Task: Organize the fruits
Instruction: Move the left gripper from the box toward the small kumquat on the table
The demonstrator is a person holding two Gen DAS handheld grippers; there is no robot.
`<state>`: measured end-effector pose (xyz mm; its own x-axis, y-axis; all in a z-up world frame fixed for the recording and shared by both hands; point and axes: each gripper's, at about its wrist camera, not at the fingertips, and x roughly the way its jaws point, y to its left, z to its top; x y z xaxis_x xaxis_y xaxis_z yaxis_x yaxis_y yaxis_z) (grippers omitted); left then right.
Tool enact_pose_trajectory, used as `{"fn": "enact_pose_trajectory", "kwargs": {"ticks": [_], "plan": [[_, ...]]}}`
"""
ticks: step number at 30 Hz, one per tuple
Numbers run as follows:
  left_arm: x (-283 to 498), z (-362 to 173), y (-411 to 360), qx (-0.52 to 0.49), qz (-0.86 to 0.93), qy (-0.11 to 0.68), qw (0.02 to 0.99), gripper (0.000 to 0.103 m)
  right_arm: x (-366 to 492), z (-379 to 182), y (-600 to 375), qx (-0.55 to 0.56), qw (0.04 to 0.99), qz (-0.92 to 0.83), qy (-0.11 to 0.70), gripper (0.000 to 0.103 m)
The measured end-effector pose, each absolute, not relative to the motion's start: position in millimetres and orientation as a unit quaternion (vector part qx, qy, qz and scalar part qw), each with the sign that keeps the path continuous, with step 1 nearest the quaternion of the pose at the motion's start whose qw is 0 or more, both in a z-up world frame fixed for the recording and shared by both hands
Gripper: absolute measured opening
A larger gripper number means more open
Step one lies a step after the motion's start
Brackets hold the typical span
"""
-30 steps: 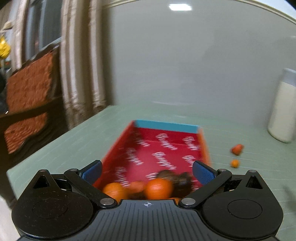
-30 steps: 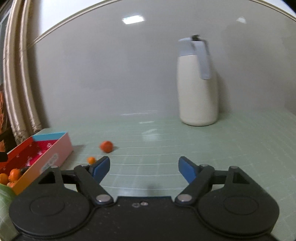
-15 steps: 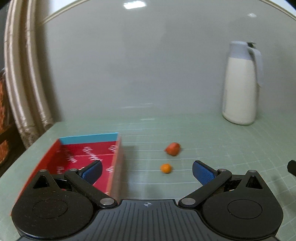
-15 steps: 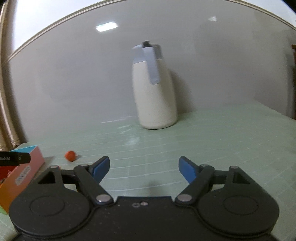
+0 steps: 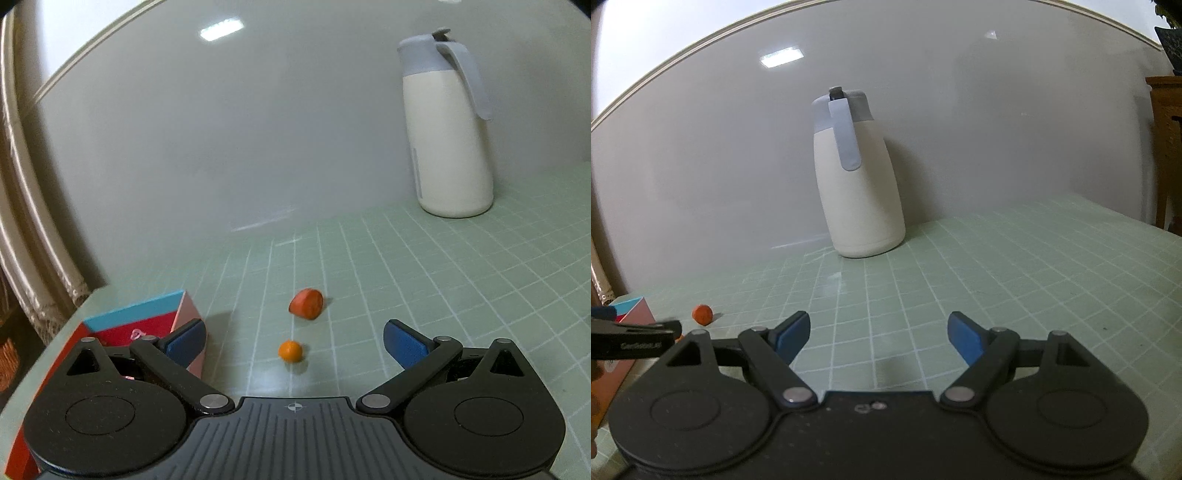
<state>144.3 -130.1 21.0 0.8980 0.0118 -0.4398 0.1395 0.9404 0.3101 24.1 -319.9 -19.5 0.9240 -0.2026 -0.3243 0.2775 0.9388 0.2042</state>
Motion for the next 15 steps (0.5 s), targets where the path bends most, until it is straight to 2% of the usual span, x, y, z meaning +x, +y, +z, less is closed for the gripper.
{"fn": "enact_pose_trajectory", "kwargs": {"ticks": [3,5,12,13,14,15], "plan": [[152,22,-138,0.18,-0.024,0.212,0.96,0.101,28,-21,-321,0.123,0.973,-0.122,0.155,0.081],[154,21,-146,0.193,-0.018,0.204,0.96,0.089,30,-22,-320,0.124,0.972,-0.121,0.156,0.081],[134,6,-155,0.195,-0.01,0.213,0.957,0.089,38,-32,-317,0.113,0.97,-0.122,0.177,0.081],[135,3,-151,0.188,-0.012,0.221,0.957,0.087,39,-33,-316,0.111,0.97,-0.122,0.181,0.081],[138,1,-146,0.183,-0.013,0.23,0.956,0.076,41,-35,-314,0.109,0.969,-0.121,0.184,0.081],[143,-1,-141,0.175,-0.016,0.241,0.954,0.071,42,-36,-312,0.107,0.969,-0.119,0.188,0.081]]}}
